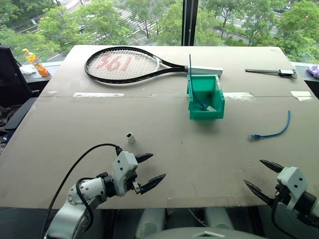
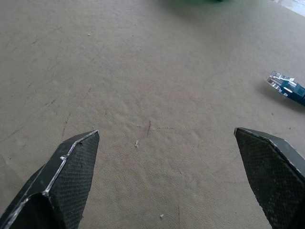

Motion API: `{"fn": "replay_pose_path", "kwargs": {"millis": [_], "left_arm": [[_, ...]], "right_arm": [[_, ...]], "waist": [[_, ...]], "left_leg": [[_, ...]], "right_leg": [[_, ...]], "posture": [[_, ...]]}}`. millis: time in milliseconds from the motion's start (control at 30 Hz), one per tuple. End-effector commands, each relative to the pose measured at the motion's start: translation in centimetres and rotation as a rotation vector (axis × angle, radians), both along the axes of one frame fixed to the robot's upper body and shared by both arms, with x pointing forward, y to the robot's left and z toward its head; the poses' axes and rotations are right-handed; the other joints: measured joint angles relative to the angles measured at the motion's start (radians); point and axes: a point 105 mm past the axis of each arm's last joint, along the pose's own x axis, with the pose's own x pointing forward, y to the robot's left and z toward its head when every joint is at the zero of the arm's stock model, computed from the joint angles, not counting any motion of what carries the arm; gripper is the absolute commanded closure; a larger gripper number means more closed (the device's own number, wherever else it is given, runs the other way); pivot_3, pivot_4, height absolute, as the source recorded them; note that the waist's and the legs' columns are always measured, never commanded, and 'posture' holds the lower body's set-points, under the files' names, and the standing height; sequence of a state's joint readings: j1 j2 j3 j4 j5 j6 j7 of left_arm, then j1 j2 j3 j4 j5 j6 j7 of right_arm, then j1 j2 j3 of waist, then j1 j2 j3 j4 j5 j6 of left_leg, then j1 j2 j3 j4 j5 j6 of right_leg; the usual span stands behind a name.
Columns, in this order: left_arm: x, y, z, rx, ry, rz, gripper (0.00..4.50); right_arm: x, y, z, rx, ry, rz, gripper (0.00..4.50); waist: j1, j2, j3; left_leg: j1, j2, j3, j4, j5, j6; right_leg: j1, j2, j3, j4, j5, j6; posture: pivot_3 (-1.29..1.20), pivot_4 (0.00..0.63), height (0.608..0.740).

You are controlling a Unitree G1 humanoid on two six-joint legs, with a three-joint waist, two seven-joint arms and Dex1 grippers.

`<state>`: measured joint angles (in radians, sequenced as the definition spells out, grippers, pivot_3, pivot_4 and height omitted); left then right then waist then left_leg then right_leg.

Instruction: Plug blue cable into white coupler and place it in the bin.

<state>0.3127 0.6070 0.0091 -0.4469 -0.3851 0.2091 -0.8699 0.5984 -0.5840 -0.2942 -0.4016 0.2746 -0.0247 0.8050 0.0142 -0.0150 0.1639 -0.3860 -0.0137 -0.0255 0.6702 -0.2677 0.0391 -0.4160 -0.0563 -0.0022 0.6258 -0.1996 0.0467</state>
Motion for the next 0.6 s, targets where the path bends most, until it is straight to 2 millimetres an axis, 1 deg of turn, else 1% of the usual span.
{"fn": "replay_pose_path", "kwargs": {"millis": [33, 133, 267, 333, 400, 500, 600], "left_arm": [[-0.4, -0.1, 0.8, -0.014, -0.034, -0.031, 0.04], [-0.1, -0.5, 2.4, -0.055, -0.059, -0.061, 0.04], [1.0, -1.0, 4.3, -0.078, -0.099, -0.105, 0.04], [1.4, -1.4, 5.2, -0.091, -0.118, -0.134, 0.04], [1.4, -1.9, 5.8, -0.096, -0.128, -0.166, 0.04], [0.7, -2.8, 6.5, -0.093, -0.136, -0.247, 0.04], [0.1, -3.4, 6.7, -0.083, -0.142, -0.305, 0.04]], "right_arm": [[0.7, -0.2, 1.6, 0.002, -0.055, -0.008, 0.0], [2.6, 0.4, 3.8, 0.013, -0.099, -0.001, 0.0], [4.9, 0.5, 6.0, -0.081, -0.065, 0.07, 0.0], [6.3, 0.0, 7.0, -0.138, -0.038, 0.098, 0.0], [7.1, -0.5, 7.4, -0.188, -0.002, 0.125, 0.0], [8.6, -1.8, 7.3, -0.307, 0.093, 0.153, 0.0], [9.8, -2.8, 7.2, -0.381, 0.163, 0.184, 0.0]], "waist": [[0.0, 0.0, 0.0], [-0.004, 0.001, 0.001], [0.0, 0.002, 0.001], [0.001, 0.002, 0.001], [0.001, 0.002, 0.001], [0.0, 0.002, 0.002], [-0.001, 0.002, 0.002]], "left_leg": [[0.0, 0.0, 0.0, 0.0, 0.0, 0.0], [0.0, 0.0, 0.0, 0.0, 0.0, 0.0], [0.002, 0.0, 0.001, 0.001, 0.0, 0.0], [0.002, 0.0, 0.001, 0.0, 0.0, 0.0], [0.001, -0.001, 0.001, 0.0, 0.0, 0.0], [0.0, -0.001, 0.002, 0.0, -0.001, 0.002], [0.0, -0.001, 0.003, 0.0, -0.001, 0.003]], "right_leg": [[0.0, 0.0, 0.0, 0.0, 0.0, 0.0], [0.0, 0.0, 0.0, 0.0, 0.0, 0.0], [0.001, 0.0, 0.0, 0.0, 0.0, 0.0], [0.002, 0.003, -0.002, 0.0, 0.0, 0.0], [0.001, 0.004, -0.002, 0.0, 0.0, 0.0], [0.001, 0.004, -0.001, -0.002, 0.002, -0.003], [0.001, 0.003, -0.001, -0.003, 0.002, -0.004]], "posture": [[0.0, 0.15, 0.74], [0.0, 0.15, 0.74], [0.0, 0.15, 0.74], [0.0, 0.15, 0.74], [0.0, 0.15, 0.74], [0.0, 0.15, 0.74], [0.0, 0.15, 0.74]]}}
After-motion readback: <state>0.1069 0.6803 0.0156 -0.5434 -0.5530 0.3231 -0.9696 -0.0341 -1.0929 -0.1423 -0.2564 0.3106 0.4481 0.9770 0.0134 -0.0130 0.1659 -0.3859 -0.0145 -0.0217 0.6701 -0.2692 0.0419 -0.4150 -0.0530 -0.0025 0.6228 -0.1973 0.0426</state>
